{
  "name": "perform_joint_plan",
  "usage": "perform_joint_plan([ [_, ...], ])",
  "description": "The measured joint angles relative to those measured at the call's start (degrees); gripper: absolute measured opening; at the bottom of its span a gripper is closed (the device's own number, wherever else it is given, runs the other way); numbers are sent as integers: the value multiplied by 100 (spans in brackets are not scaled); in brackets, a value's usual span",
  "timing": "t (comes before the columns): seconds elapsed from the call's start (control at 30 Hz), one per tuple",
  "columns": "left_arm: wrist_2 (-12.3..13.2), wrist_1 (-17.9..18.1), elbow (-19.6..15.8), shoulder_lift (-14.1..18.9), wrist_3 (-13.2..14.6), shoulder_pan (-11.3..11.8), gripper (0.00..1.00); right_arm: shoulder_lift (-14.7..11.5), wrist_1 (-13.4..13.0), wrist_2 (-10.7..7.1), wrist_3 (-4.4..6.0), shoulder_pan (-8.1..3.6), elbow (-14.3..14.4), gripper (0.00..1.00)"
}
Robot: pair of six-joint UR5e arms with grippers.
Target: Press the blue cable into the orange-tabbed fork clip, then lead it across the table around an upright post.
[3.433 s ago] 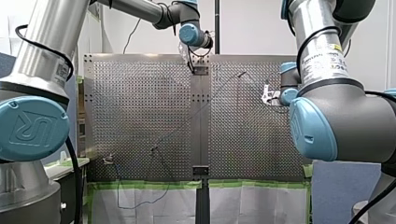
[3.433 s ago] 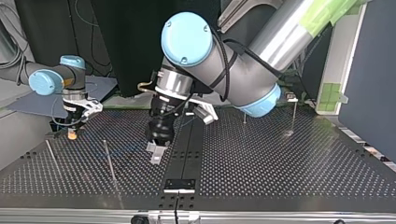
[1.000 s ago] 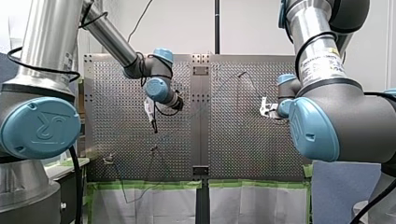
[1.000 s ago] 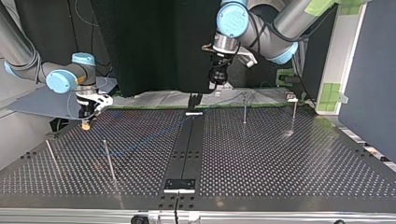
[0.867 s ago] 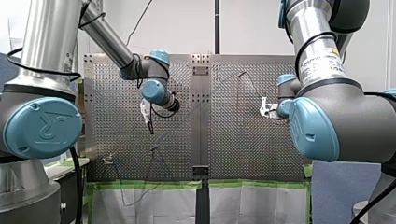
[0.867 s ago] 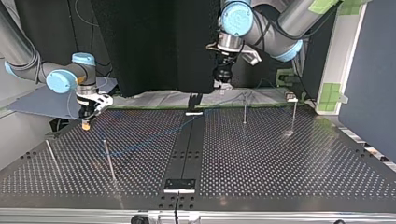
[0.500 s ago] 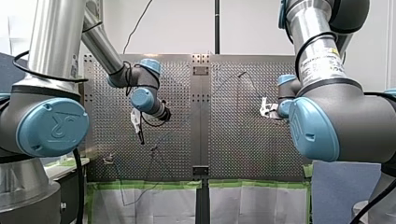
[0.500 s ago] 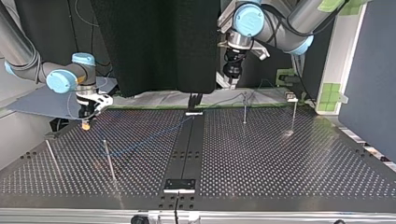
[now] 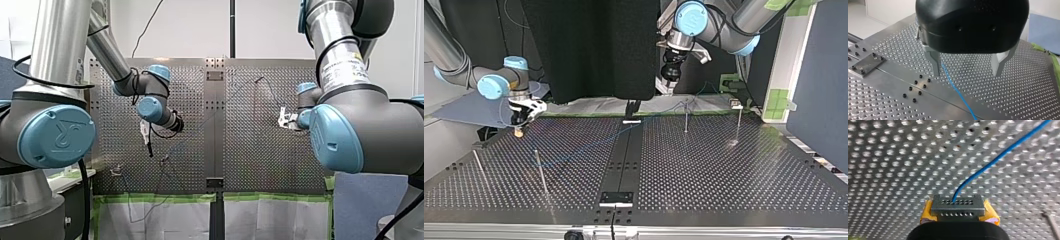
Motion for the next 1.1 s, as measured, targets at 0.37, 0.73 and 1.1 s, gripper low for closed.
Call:
perform_joint_plan([
  [0.37,295,162,164,-39,59,51,100,389,-242,58,-71,-90,132,0],
  [0.73,584,-319,706,-379,-71,-136,100,447,-327,53,-168,-183,207,0],
  [1.1,279,-918,1300,-964,-247,-696,100,467,-337,37,-213,-186,213,0],
])
